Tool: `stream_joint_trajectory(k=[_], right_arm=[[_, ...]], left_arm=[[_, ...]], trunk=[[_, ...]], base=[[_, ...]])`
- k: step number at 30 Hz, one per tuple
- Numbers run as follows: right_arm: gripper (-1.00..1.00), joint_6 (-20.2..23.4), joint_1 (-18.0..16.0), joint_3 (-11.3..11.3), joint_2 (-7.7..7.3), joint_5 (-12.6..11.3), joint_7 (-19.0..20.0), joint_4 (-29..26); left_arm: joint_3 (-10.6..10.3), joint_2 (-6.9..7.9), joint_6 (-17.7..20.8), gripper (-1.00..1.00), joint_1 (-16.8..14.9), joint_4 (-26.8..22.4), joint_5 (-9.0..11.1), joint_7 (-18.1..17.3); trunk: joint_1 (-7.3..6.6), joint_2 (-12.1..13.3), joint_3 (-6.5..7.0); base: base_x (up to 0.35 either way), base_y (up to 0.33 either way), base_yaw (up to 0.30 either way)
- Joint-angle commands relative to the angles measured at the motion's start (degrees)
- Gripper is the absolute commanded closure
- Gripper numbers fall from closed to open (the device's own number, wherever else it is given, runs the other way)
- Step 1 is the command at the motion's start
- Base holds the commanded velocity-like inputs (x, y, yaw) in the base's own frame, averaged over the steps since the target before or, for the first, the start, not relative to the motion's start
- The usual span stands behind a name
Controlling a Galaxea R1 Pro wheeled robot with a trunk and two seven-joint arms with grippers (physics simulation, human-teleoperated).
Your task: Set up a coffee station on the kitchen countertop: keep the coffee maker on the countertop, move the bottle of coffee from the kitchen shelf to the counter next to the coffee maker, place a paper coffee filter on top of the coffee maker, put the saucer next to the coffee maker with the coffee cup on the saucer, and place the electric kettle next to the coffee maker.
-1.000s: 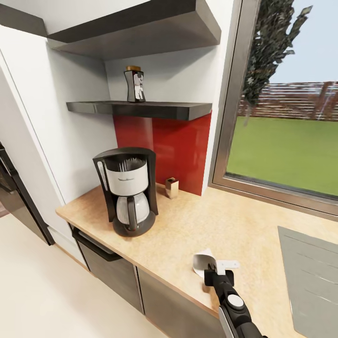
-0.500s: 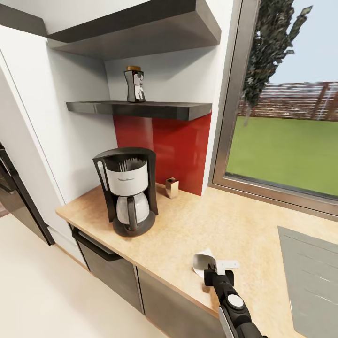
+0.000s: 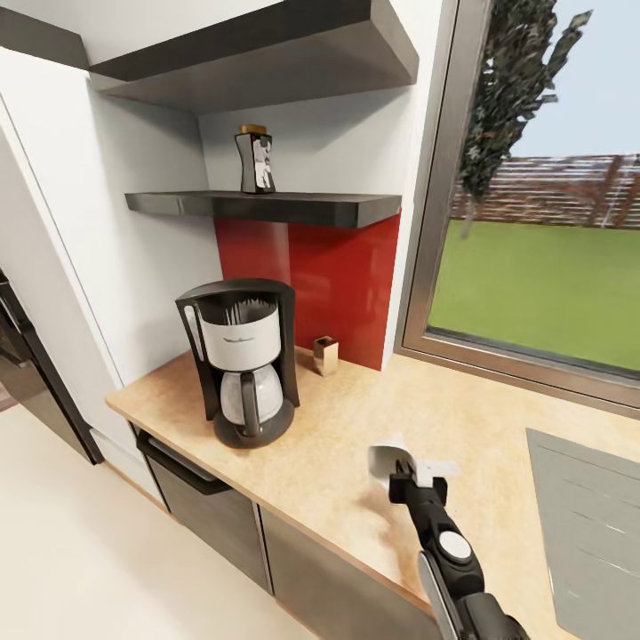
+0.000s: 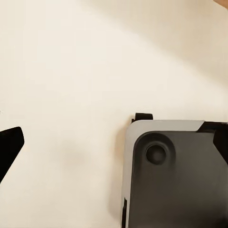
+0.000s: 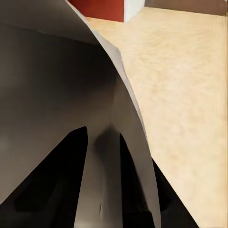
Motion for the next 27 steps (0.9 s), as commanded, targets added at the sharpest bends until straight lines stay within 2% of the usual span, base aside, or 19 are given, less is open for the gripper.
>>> stream_joint_trajectory(k=[1,5,10,13,15,19,27], right_arm=[[1.00,1.10,-0.15,0.10,0.03,0.01,-0.29,-1.10],[1.00,4.85,-1.69,0.12,0.08,0.00,-0.29,-3.99],[1.00,10.51,-8.55,0.08,0.09,-0.04,-0.30,-4.53],[1.00,15.46,-13.48,0.11,0.10,-0.13,-0.26,-4.81],[1.00,16.95,-15.30,0.12,0.10,-0.22,-0.17,-5.38],[1.00,17.82,-16.44,0.13,0.28,-0.41,-0.01,-5.58],[1.00,17.95,-16.56,0.13,0.38,-0.48,-0.10,-6.06]], left_arm=[[0.05,-0.01,-0.17,-1.00,-0.04,0.04,0.31,-0.04],[0.02,0.03,-0.16,-1.00,-0.04,0.04,0.31,-0.04],[-0.03,0.12,-0.10,-1.00,-0.04,0.04,0.25,-0.07],[-0.03,0.58,-0.08,-1.00,-0.03,0.13,0.23,-0.08],[-0.03,0.87,-0.08,-1.00,0.00,0.31,0.23,-0.11],[-0.11,1.18,-0.02,-1.00,0.11,0.64,0.12,-0.13],[-0.12,2.15,0.10,-1.00,0.27,0.82,-1.49,-0.05]], trunk=[[0.04,-0.12,-0.13],[0.04,-0.12,-0.13],[0.04,-0.12,-0.13],[0.04,-0.12,-0.13],[0.04,-0.12,-0.13],[0.04,-0.12,-0.13],[0.04,-0.12,-0.13]], base=[[0.000,0.000,0.000],[0.000,0.000,0.000],[0.000,0.000,0.000],[0.000,0.000,0.000],[0.000,0.000,0.000],[0.000,0.000,0.000],[0.000,0.000,0.000]])
